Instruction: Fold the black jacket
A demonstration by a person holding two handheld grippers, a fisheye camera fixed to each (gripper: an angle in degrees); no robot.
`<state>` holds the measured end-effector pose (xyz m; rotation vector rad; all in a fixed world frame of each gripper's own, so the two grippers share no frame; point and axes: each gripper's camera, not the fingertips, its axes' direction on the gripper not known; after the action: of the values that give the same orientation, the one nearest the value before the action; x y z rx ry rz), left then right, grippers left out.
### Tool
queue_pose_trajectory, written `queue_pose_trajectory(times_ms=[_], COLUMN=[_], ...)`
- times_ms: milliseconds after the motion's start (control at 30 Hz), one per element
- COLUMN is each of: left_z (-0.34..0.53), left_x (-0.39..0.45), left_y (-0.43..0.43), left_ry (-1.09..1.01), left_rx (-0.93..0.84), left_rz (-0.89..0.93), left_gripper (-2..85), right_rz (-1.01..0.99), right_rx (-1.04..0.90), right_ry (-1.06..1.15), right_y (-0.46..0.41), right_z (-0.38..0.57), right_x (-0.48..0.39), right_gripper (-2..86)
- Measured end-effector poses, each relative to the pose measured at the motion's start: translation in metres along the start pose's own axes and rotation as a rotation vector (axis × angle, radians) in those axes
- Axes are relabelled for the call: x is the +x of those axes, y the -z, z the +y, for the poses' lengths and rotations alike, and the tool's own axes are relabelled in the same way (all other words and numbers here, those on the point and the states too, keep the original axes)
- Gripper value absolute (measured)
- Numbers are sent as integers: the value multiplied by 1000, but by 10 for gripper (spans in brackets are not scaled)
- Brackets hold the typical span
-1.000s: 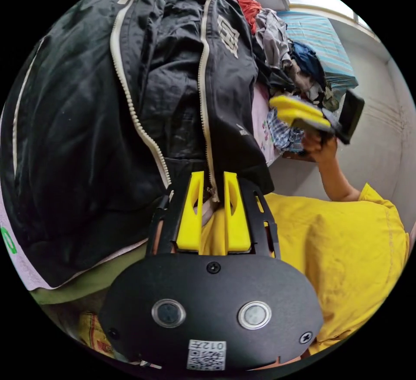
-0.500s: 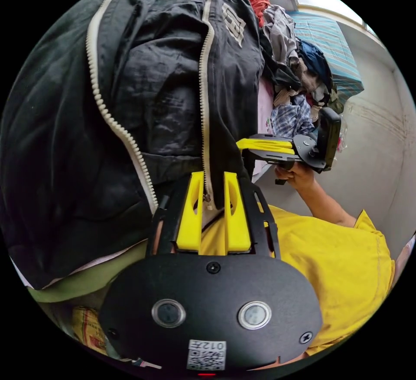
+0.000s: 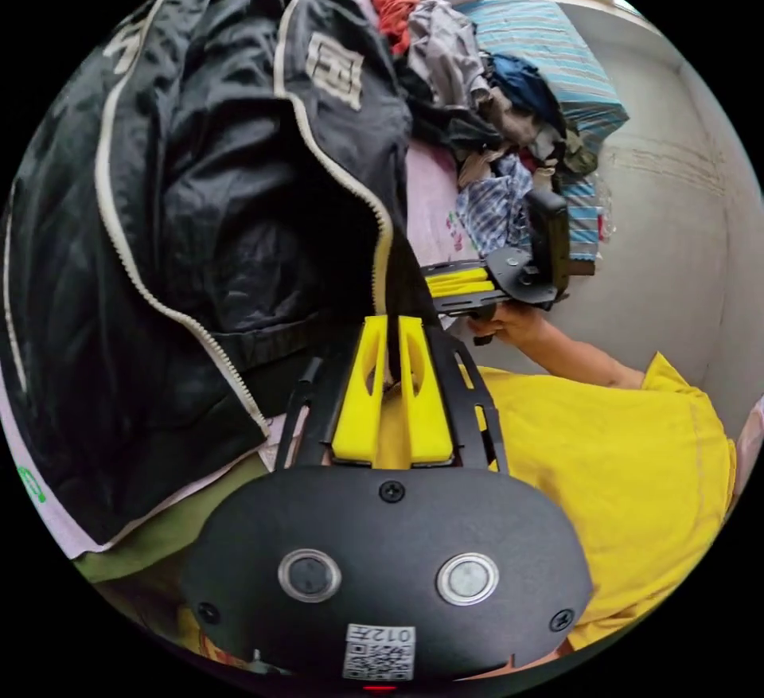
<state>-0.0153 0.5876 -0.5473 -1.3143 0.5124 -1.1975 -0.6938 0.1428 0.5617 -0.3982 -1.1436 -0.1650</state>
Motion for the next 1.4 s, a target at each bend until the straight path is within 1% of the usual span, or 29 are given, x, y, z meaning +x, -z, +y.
queue_pose_trajectory(times_ms=[67,133,200,267,367,433,500,533,567,633,667,733,833,967,1033,1100,1267,1400], left_z=[3,7,9,11,7,-4,-14,-20,-22,-27,-27,-28,-46,-95,-137,-169,-247,-293], left_x=[-2,-15,-32,-47,-56,-59,-63,-66,-67,-69,-68,-67,-94,-138,-161,-173,-199,-222], left_y=[28,55,63,61,42,23,6,-5,-7,1,6,47,94,127,145,156,178,177], left_ry=[-16,33,104,144,104,75,64,65,62,70,60,74,200,287,309,310,340,364], left_rx=[59,105,84,42,-20,-50,-94,-141,-148,-176,-165,-6,162,222,250,260,235,141], left_rz=[-1,-65,-128,-190,-233,-267,-267,-254,-243,-220,-226,-323,-366,-298,-280,-272,-373,-319], left_gripper=[8,7,8,8,13,17,18,18,17,15,14,10,10,16,23,28,36,32], right_rz=[98,152,196,238,257,257,285,326,375,424,450,468,427,334,277,214,61,78], right_rx=[-70,-103,-72,23,118,131,85,20,-51,-43,-52,-41,16,40,30,-4,-132,-164], right_ry=[21,21,17,26,51,63,92,105,130,198,212,211,117,99,91,74,39,107], right_y=[-17,-30,-30,-19,-13,-19,-36,-52,-66,-68,-69,-69,-61,-43,-33,-23,2,16], right_z=[-10,-15,-16,-16,-27,-40,-56,-66,-72,-73,-74,-74,-75,-76,-80,-88,-114,-120], right_x=[2,8,10,8,8,9,10,11,11,4,2,2,10,24,31,39,54,42], right_gripper=[3,4,4,4,3,3,4,4,4,5,6,6,6,6,5,5,5,5])
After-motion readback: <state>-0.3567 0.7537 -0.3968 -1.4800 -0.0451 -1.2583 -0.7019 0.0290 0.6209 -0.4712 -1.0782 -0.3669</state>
